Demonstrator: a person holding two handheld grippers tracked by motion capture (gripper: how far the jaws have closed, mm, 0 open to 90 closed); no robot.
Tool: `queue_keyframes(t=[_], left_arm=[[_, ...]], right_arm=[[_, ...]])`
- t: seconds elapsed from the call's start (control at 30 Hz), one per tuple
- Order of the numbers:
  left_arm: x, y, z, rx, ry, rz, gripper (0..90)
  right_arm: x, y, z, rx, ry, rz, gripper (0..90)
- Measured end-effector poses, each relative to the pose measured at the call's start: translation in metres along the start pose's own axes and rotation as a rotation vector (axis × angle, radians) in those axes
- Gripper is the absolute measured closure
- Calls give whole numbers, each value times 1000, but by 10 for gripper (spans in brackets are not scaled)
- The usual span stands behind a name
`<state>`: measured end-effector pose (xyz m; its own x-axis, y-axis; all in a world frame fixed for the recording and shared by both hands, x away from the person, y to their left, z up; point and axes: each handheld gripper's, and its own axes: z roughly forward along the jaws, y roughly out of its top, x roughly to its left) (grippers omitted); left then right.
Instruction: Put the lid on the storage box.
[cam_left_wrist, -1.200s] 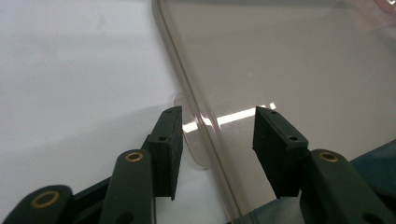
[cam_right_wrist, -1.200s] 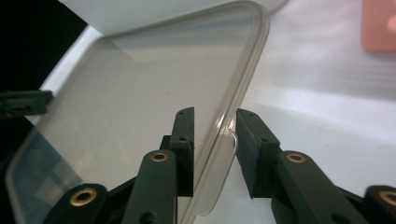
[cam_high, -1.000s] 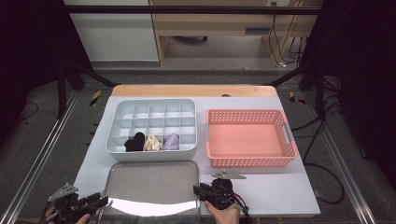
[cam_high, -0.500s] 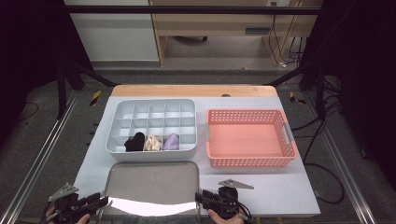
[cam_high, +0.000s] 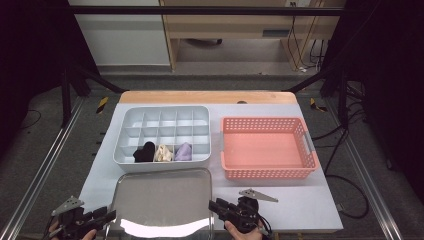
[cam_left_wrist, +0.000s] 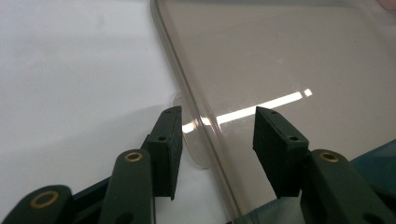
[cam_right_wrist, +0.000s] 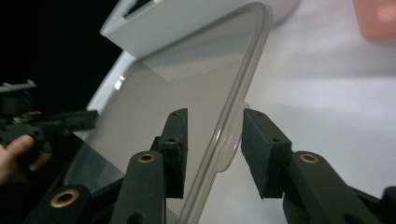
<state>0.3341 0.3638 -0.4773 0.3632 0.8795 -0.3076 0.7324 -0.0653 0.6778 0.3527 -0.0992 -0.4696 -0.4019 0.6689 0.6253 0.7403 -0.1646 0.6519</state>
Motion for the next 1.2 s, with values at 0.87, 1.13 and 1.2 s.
queue_keyframes(t=[0.87,1.13,1.2], left_arm=[[3,0,0,-7,-24,-22,510],[5,0,-1,-10,-62,-35,429],[6,0,-1,-10,-65,-37,428]], right_arm=[[-1,2,24,126,69,-13,614],[-3,3,23,187,29,-44,641],[-3,4,22,191,23,-62,644]])
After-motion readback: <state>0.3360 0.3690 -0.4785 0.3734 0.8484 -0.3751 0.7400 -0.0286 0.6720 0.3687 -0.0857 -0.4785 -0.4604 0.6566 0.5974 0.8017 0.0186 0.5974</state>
